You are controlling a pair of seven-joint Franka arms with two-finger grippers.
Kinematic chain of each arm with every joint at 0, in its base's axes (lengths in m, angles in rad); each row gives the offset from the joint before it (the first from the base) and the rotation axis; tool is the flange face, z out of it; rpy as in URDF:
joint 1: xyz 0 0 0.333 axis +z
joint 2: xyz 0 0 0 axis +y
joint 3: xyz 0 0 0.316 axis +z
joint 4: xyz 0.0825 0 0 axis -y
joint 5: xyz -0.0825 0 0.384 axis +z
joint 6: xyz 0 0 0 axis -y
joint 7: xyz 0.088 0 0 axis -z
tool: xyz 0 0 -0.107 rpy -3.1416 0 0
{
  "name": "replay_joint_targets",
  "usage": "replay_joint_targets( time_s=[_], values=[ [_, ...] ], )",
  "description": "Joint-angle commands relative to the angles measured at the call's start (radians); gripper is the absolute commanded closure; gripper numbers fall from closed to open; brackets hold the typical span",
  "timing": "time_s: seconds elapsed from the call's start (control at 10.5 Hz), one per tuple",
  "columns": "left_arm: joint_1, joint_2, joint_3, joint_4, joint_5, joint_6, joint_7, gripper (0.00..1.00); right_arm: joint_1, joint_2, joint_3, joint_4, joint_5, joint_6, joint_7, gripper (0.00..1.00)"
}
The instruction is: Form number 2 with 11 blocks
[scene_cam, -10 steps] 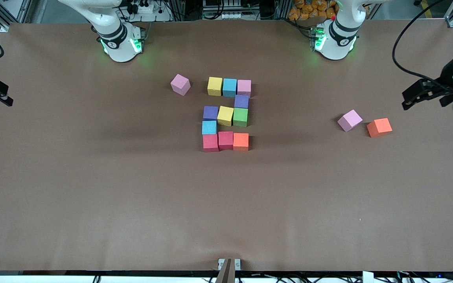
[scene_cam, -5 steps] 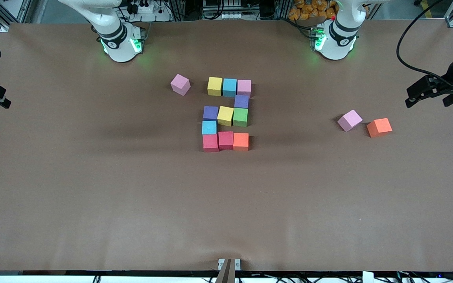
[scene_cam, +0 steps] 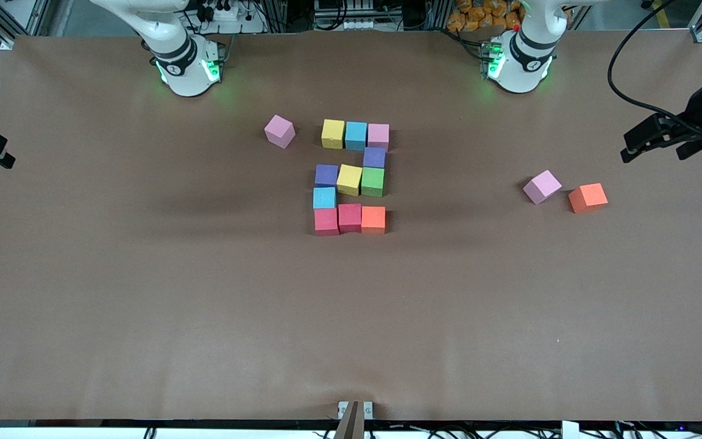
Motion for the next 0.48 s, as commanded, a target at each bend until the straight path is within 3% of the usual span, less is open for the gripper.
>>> replay_joint_targets(
  time_s=[0.0, 0.38],
  values=[
    [-0.022, 0.011, 0.011, 0.032, 0.026, -0.034, -0.016, 0.0, -0.007, 0.001, 0.004, 0.029, 0.008, -0.02, 0.013, 0.0],
    [-0.053, 0.016, 0.028, 0.043, 0.029, -0.034, -0.017, 0.0, -0.01, 0.001, 0.003, 0.039, 0.008, -0.022, 0.015, 0.0]
  ],
)
